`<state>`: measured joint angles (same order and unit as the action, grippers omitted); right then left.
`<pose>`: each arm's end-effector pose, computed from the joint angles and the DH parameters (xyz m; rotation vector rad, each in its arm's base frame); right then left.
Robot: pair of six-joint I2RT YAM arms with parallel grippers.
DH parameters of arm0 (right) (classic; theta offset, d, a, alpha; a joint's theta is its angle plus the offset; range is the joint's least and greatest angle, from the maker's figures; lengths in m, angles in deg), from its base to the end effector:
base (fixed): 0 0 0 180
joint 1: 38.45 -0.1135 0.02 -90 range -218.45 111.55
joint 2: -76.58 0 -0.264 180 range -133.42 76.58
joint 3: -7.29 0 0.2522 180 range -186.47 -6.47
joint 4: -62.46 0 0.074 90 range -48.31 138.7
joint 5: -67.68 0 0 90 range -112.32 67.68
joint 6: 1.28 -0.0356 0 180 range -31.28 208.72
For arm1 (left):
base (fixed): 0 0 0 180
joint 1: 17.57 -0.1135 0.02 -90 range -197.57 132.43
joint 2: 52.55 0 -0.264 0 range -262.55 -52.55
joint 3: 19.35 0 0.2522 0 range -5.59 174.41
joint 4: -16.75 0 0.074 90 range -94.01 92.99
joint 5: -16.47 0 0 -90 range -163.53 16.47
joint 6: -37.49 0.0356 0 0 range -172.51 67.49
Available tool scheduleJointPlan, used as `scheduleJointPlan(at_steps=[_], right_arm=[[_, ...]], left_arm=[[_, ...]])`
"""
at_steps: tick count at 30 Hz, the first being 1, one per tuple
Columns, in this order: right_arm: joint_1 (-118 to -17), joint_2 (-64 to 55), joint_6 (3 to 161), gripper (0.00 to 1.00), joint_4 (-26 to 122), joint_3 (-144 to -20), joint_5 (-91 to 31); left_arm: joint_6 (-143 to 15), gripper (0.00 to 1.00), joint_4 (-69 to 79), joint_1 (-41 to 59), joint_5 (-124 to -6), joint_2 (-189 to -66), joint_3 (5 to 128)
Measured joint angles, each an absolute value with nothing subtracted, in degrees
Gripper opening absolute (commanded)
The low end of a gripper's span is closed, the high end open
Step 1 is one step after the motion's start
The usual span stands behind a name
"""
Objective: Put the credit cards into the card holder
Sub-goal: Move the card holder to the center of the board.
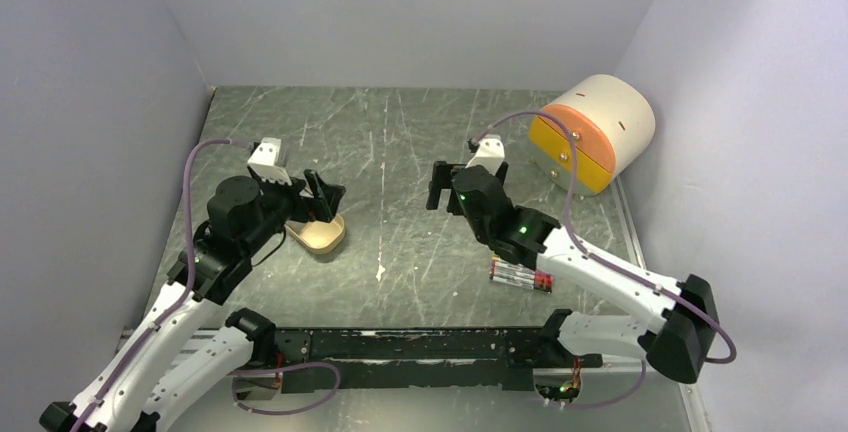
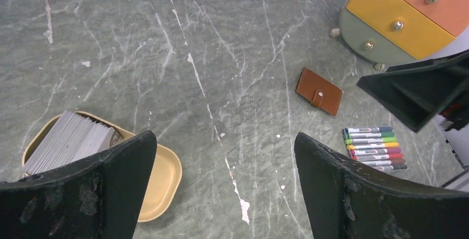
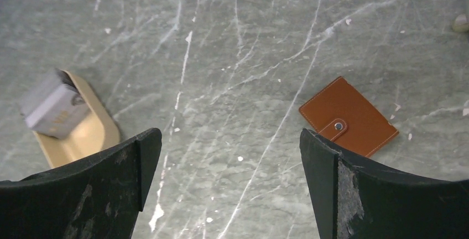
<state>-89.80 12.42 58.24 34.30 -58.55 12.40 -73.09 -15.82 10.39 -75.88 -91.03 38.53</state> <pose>0.1716 0.1822 0.3125 0.0177 1.9600 0.3256 0.1402 -0.0727 0.3366 0.0884 1.8346 -0.5643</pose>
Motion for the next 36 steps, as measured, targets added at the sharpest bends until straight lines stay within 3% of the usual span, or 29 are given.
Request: scheduleJointPlan(at_steps=[5,10,16,21,30,36], right_arm=[[-87.2,7.0,61.2,0.96,34.2,-60.4,10.4],[-79.0,3.1,62.1,0.78,35.0,-61.0,4.8],[-66.6,0.5,62.2,0.76,38.2,-59.5,-2.6],[-63.2,-5.0,62.3,0.72,38.8,-59.2,-4.5],[-60.4,-11.1,60.3,0.87,39.4,-55.6,-7.8],[-59.4,-14.1,59.2,0.91,41.3,-54.9,-10.0]], left_arm=[[-73.1,0.99,-15.8,10.4,-76.3,-90.4,38.5],[-73.1,1.0,-15.9,10.4,-76.5,-90.2,38.5],[-73.1,1.0,-15.9,10.4,-76.8,-89.7,38.5],[-73.1,1.0,-15.9,10.4,-76.9,-89.6,38.5],[-73.1,1.0,-16.0,10.4,-76.9,-89.5,38.5],[-73.1,0.99,-16.1,10.4,-76.9,-89.2,38.5]])
